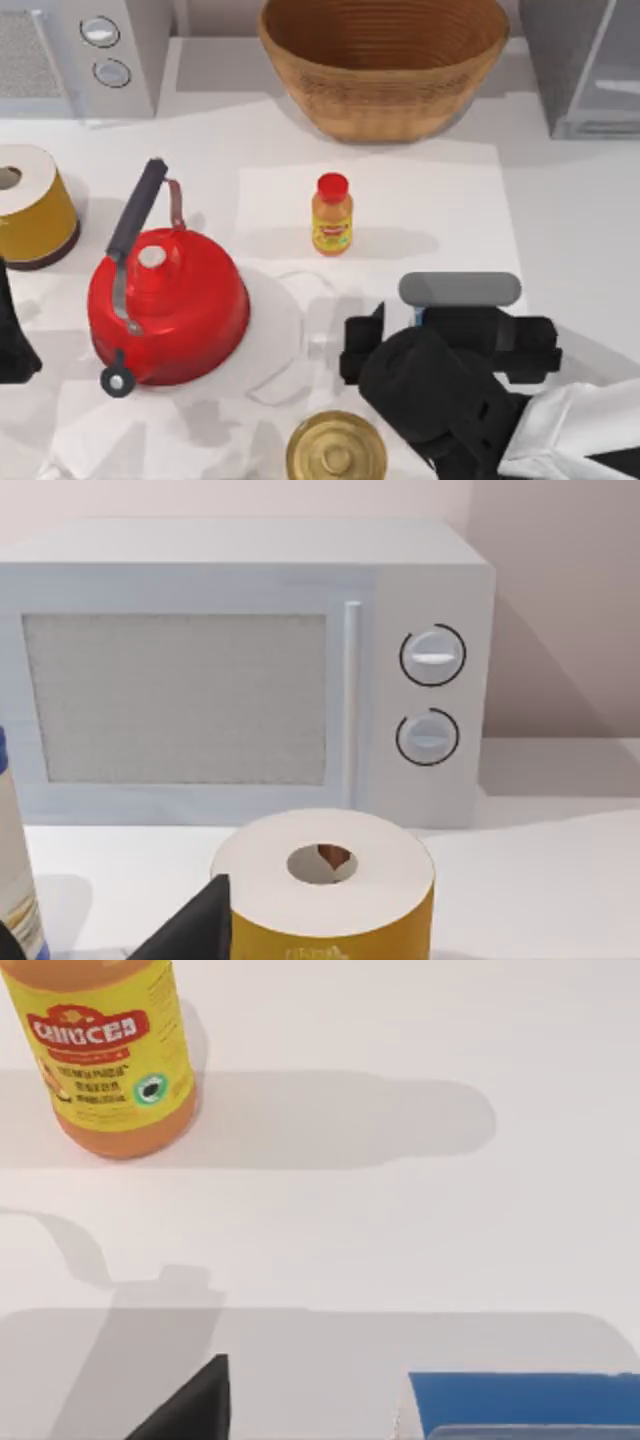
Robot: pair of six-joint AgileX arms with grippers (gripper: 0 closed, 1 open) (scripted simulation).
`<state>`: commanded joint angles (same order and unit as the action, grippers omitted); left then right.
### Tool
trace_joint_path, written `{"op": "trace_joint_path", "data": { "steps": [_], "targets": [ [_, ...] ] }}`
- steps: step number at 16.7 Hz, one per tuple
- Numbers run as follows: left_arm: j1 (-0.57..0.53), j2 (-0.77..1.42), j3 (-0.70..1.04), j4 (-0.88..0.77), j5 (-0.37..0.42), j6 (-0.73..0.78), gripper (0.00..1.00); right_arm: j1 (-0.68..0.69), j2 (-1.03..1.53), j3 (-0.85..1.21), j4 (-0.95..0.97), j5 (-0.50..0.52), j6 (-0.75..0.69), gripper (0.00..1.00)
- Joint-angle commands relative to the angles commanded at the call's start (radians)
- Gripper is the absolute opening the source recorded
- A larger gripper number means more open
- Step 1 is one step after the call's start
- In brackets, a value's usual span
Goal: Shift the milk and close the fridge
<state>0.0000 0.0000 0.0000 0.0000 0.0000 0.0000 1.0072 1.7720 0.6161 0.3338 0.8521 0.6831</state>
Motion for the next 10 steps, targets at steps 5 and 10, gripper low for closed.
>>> {"op": "trace_joint_path", "data": {
  "steps": [5,10],
  "targets": [
    [0.0,0.0,0.0,0.0,0.0,0.0,1.0,-0.002,0.004,0.0,0.005,-0.001,-0.002,0.92],
    [0.0,0.0,0.0,0.0,0.0,0.0,1.0,-0.002,0.004,0.0,0.005,-0.001,-0.002,0.55]
  ]
}}
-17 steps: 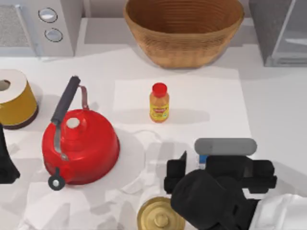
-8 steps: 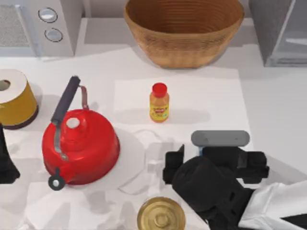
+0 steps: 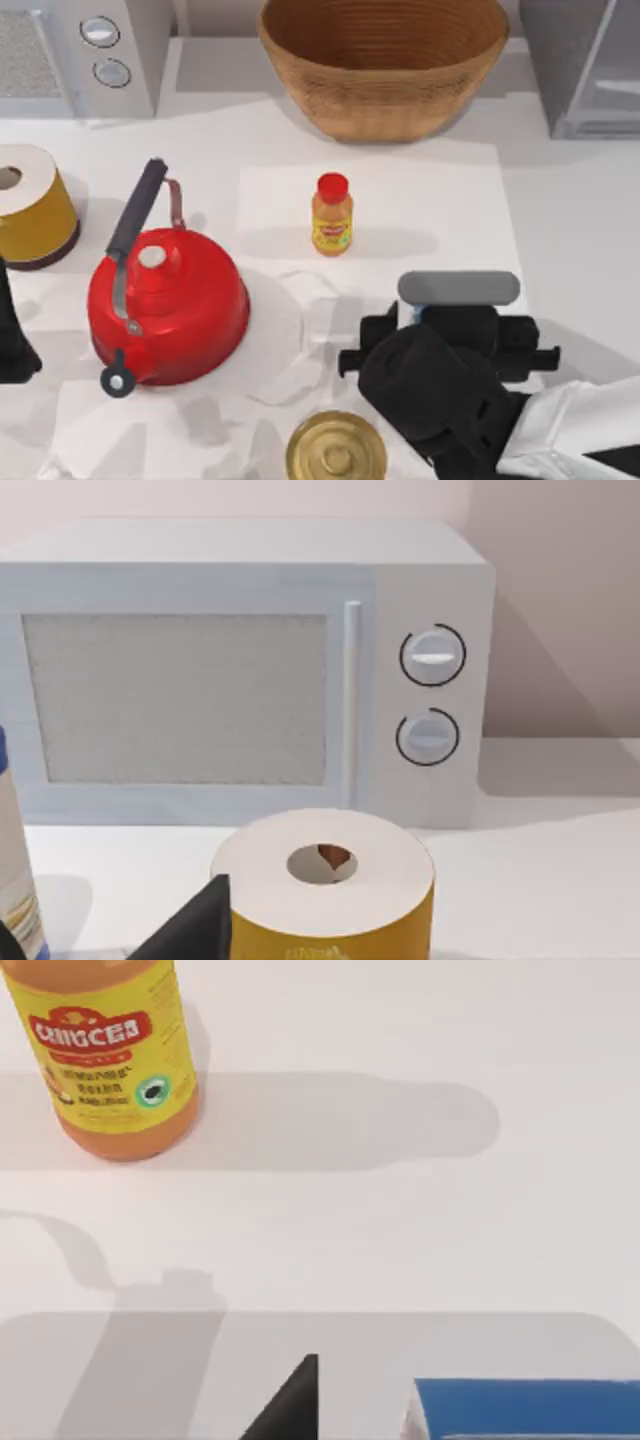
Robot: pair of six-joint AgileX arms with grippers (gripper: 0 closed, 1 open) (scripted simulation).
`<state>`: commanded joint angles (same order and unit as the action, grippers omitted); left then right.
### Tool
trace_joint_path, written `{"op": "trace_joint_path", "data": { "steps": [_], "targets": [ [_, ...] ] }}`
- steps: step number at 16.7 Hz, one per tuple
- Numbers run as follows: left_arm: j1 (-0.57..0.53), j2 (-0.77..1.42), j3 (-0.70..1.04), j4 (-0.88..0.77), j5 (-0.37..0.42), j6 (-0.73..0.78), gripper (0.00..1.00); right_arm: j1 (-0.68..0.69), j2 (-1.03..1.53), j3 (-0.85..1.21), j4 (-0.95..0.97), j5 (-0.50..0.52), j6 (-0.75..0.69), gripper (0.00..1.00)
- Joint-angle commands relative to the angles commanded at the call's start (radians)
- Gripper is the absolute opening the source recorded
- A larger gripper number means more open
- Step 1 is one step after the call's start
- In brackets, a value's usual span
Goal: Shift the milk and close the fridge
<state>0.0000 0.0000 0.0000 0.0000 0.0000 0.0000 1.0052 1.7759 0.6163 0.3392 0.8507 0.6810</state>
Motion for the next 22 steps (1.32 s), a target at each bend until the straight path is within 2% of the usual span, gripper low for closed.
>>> {"op": "trace_joint_path", "data": {
  "steps": [7,17,22],
  "targets": [
    [0.0,0.0,0.0,0.0,0.0,0.0,1.0,0.0,0.0,0.0,0.0,0.0,0.0,0.02],
    [0.0,0.0,0.0,0.0,0.0,0.0,1.0,0.002,-0.005,0.004,-0.003,-0.001,0.001,0.0],
    [0.0,0.0,0.0,0.0,0.0,0.0,1.0,0.001,-0.084,0.032,-0.119,-0.002,0.0,0.0]
  ]
}}
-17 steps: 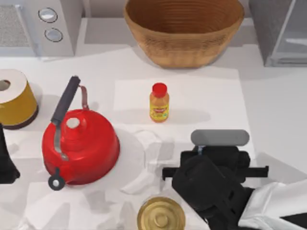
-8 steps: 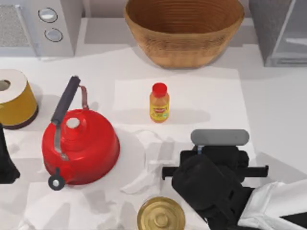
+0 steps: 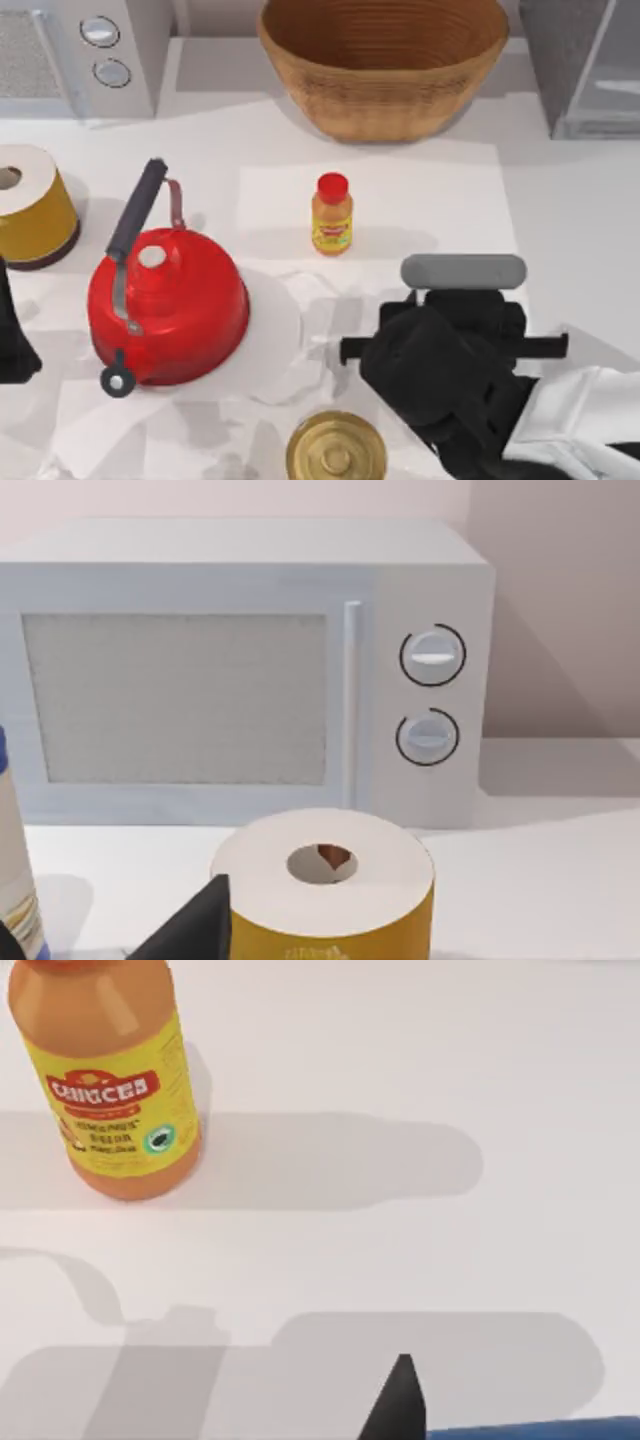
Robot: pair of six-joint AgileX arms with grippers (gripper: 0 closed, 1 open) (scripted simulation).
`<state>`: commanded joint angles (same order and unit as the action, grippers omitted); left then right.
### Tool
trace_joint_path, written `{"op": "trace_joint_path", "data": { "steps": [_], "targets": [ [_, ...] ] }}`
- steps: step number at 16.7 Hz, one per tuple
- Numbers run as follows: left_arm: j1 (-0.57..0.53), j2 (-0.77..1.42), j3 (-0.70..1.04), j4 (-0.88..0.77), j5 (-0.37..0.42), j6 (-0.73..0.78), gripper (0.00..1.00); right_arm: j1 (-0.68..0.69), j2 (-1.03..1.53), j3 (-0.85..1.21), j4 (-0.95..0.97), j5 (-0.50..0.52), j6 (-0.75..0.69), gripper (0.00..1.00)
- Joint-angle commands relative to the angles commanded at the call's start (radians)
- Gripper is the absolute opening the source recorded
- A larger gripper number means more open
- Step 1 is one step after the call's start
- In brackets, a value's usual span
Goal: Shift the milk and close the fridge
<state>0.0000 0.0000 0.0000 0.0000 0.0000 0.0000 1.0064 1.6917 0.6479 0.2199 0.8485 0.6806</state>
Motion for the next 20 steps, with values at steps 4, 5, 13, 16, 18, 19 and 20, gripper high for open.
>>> {"op": "trace_joint_path", "data": {
  "steps": [4,5,13,16,18,19,20],
  "targets": [
    [0.0,0.0,0.0,0.0,0.0,0.0,1.0,0.0,-0.028,0.012,-0.031,0.0,0.0,0.0],
    [0.0,0.0,0.0,0.0,0.0,0.0,1.0,0.0,-0.024,0.01,-0.028,0.0,0.001,0.0],
    [0.0,0.0,0.0,0.0,0.0,0.0,1.0,-0.213,-0.047,-0.042,0.239,-0.26,-0.156,0.0],
    [0.0,0.0,0.0,0.0,0.0,0.0,1.0,-0.433,-0.061,-0.104,0.431,-0.436,-0.27,0.0],
    [0.0,0.0,0.0,0.0,0.0,0.0,1.0,-0.607,-0.085,-0.147,0.562,-0.547,-0.365,0.0],
    [0.0,0.0,0.0,0.0,0.0,0.0,1.0,-0.69,-0.1,-0.168,0.624,-0.599,-0.416,0.0],
    [0.0,0.0,0.0,0.0,0.0,0.0,1.0,-0.765,-0.117,-0.187,0.683,-0.646,-0.467,0.0]
  ]
}}
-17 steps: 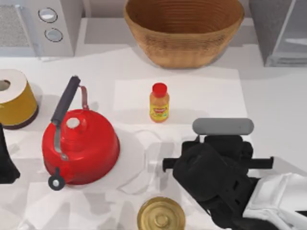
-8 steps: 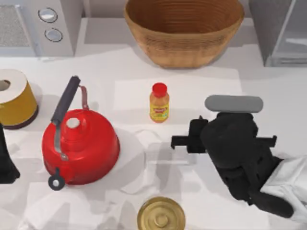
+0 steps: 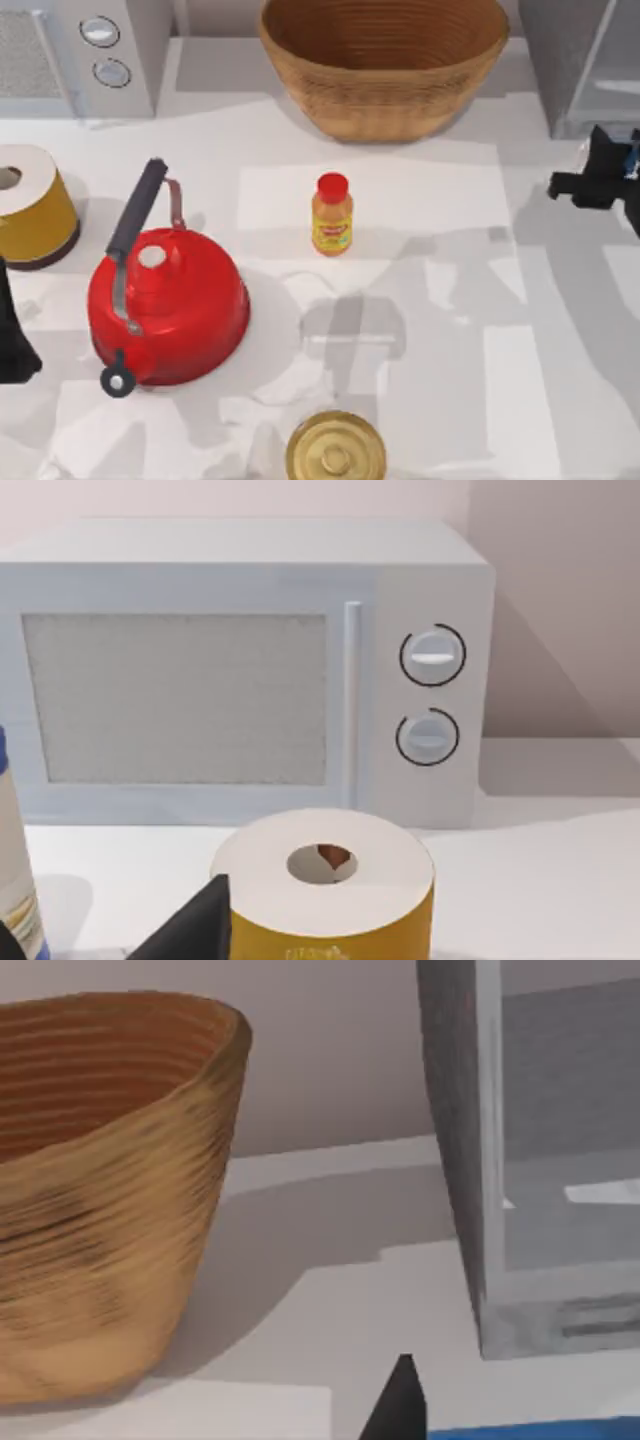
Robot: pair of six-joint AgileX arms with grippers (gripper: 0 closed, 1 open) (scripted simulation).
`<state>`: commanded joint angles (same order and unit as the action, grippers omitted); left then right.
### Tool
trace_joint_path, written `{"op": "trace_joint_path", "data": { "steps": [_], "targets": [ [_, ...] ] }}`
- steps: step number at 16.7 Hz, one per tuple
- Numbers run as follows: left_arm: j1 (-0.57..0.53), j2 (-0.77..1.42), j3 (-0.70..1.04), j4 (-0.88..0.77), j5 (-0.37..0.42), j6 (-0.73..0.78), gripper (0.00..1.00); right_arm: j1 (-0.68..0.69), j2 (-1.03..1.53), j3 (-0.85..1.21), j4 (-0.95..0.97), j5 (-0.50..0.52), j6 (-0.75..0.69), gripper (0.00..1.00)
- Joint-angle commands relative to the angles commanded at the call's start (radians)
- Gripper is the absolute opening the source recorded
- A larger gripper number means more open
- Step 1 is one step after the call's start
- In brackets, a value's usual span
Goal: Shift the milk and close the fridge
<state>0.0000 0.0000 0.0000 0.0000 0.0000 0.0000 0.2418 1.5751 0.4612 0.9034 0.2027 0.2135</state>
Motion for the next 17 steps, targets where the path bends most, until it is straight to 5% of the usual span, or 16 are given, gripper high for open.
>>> {"op": "trace_joint_path", "data": {
  "steps": [6,12,17],
  "targets": [
    [0.0,0.0,0.0,0.0,0.0,0.0,1.0,-0.226,-0.07,-0.07,0.209,-0.162,-0.196,0.0],
    [0.0,0.0,0.0,0.0,0.0,0.0,1.0,-0.226,-0.053,-0.053,0.196,-0.164,-0.196,0.0],
    [0.0,0.0,0.0,0.0,0.0,0.0,1.0,-0.272,0.129,0.166,0.042,-0.188,-0.207,0.0]
  ]
}}
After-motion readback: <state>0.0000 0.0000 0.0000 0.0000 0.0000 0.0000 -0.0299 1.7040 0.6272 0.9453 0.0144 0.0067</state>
